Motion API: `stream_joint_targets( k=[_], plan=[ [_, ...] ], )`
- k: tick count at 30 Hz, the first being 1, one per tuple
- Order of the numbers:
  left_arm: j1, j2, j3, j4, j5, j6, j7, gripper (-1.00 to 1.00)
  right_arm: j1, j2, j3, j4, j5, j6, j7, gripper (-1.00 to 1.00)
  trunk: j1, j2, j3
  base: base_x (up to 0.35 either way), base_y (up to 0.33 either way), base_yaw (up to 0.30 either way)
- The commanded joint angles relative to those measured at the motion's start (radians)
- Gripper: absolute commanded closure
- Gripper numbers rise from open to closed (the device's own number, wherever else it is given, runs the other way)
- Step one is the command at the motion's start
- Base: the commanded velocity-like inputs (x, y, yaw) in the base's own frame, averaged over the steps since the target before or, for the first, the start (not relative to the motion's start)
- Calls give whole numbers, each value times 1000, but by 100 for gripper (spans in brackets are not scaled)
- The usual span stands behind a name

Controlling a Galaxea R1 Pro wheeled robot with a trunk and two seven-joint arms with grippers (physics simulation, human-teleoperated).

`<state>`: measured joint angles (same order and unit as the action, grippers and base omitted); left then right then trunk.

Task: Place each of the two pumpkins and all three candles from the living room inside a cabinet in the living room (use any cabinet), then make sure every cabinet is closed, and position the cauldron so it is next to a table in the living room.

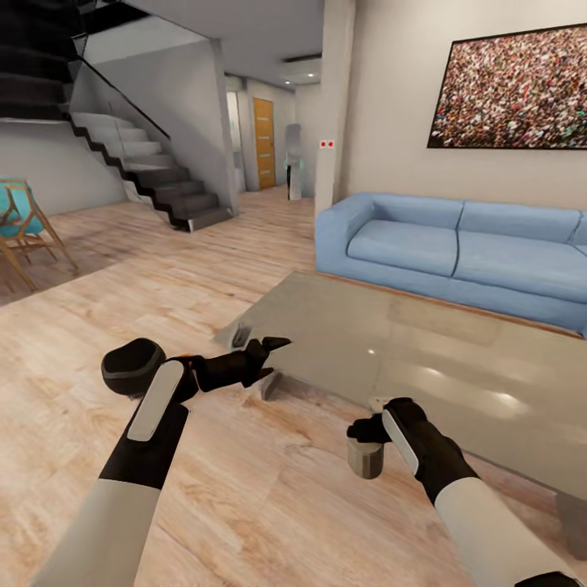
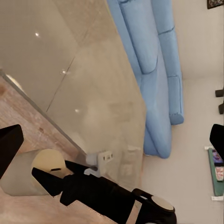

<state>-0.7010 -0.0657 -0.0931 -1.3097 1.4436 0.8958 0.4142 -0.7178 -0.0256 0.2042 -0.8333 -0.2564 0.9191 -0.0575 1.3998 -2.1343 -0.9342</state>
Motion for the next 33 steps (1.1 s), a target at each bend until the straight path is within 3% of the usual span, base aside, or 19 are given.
stream_joint_targets(
  k=[1,19,25,33],
  plan=[
    [0,1,0,0,1,0,0,-100,0,-1,0,0,1,0,-1,100,0,0,0,0,0,284],
    [0,17,9,-2,0,0,0,-100,0,-2,22,59,5,-42,-1,100,0,0,0,0,0,284],
    [0,61,16,-5,1,1,1,-100,0,-1,30,69,4,-44,-1,100,0,0,0,0,0,283],
    [0,64,18,-3,0,0,2,-100,0,-1,42,76,5,-47,-1,100,0,0,0,0,0,284]
  ],
)
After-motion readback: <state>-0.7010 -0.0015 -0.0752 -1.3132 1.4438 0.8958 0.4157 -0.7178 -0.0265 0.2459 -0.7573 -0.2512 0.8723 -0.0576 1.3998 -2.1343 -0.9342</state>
